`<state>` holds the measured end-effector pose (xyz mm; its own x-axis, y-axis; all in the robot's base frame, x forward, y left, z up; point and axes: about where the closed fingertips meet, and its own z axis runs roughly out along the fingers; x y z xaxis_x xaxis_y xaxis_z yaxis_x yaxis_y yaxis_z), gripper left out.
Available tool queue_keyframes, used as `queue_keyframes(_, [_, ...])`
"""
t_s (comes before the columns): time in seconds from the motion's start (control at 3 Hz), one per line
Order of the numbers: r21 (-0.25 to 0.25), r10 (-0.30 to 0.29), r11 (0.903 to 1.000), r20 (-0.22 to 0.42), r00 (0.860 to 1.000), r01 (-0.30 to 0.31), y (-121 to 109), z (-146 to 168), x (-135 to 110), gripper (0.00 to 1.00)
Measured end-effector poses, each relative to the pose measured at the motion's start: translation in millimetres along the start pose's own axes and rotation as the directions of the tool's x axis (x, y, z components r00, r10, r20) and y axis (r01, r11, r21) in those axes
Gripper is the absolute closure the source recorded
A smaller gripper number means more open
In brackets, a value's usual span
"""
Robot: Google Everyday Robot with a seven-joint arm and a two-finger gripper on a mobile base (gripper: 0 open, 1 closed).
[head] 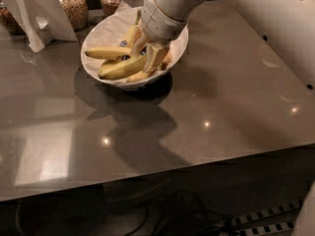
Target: Pick banana from white bowl
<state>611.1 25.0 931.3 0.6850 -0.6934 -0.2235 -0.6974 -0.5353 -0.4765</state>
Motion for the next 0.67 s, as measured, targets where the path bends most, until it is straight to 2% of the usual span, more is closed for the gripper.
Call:
queue_keyframes(0.33, [0.005, 0.032, 0.9995, 0.028, 0.999, -0.032, -8, -24, -3, 1.0])
queue_keyframes(0.67, [0.042, 0.078, 0.9957, 0.095, 0.992, -0.082, -7, -55, -12, 1.0])
